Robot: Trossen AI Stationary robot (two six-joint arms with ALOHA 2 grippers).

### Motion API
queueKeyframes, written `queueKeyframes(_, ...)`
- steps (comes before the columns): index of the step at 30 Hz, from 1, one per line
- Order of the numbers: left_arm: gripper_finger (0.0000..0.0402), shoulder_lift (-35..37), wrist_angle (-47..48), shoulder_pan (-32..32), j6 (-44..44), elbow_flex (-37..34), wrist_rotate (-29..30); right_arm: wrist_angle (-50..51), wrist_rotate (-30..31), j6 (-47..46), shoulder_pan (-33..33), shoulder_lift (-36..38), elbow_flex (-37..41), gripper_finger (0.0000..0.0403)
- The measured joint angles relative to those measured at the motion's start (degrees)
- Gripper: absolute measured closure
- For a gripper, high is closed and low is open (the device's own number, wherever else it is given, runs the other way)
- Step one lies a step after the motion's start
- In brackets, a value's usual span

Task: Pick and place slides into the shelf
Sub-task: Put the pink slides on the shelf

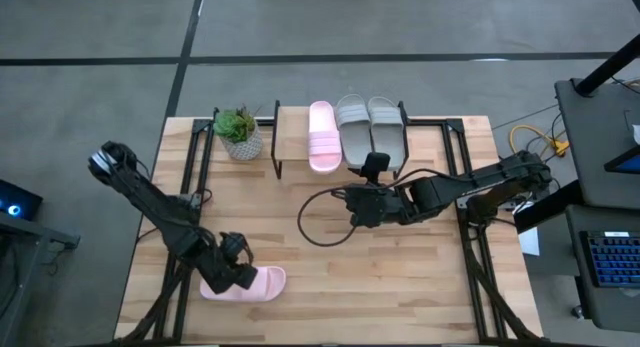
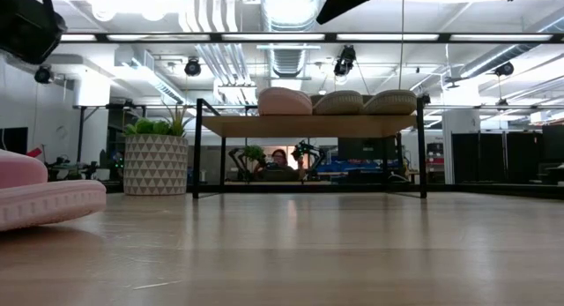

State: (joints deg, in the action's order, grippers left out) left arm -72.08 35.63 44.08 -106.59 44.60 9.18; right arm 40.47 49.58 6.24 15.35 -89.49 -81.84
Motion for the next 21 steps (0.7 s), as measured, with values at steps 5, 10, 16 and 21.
queueKeyframes(5,0.0164,-3.09,-3.19,0.04,-0.72,0.00,-0.17,0.00,0.00,0.26,0.00,0.00,0.00,0.0182)
queueKeyframes(10,0.0164,-5.15,-5.14,0.20,-1.87,0.00,-0.23,0.00,0.00,0.42,0.00,0.00,0.00,0.0182)
queueKeyframes(16,0.0164,-6.84,-9.78,0.21,-2.14,0.00,0.53,0.01,-0.01,0.44,0.00,0.00,0.00,0.0182)
queueKeyframes(21,0.0186,-7.40,-9.85,0.21,-2.11,0.00,0.59,0.02,-0.01,0.43,0.00,0.00,0.01,0.0182)
